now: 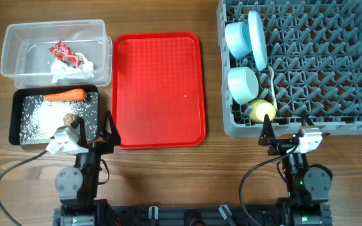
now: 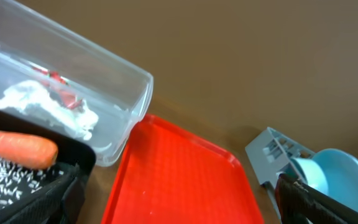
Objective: Sort waste into correct bins and load items into the dishwasher rack
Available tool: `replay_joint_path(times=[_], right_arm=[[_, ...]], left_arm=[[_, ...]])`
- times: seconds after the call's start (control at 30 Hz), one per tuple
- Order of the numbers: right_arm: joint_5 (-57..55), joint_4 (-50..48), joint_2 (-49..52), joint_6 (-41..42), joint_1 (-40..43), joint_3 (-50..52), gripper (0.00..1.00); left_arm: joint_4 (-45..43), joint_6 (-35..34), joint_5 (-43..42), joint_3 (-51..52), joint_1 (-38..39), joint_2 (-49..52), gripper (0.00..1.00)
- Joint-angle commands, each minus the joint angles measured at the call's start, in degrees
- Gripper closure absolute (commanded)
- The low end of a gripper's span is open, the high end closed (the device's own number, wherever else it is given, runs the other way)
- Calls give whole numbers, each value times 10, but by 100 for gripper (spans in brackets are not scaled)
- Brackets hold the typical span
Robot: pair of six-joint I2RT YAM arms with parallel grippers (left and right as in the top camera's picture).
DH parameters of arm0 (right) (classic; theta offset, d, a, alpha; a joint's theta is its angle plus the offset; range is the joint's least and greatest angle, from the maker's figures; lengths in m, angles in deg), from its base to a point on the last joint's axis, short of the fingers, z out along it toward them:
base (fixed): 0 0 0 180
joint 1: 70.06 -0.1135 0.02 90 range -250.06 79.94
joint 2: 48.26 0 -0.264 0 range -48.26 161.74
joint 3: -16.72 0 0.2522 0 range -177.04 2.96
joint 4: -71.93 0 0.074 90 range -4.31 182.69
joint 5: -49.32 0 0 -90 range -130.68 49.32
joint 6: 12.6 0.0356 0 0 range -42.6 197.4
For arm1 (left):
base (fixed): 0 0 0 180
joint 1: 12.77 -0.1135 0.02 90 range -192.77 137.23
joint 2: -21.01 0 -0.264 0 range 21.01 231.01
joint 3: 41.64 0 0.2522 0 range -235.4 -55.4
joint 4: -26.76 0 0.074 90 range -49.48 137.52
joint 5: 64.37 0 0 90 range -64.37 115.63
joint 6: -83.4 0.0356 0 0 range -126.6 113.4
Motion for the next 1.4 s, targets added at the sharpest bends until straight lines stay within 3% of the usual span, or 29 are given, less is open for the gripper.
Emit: replay_joint_path(times=[0.0, 0.2, 1.37], right_arm=[[-6, -2, -5, 8, 1, 1, 0], [-6, -2, -5, 8, 1, 1, 0], [-6, -2, -5, 8, 1, 1, 0]], left_arm=[[24, 42, 9, 23, 3, -33, 0], [42, 179, 10, 23, 3, -52, 0], [41, 176, 12, 23, 3, -52, 0]])
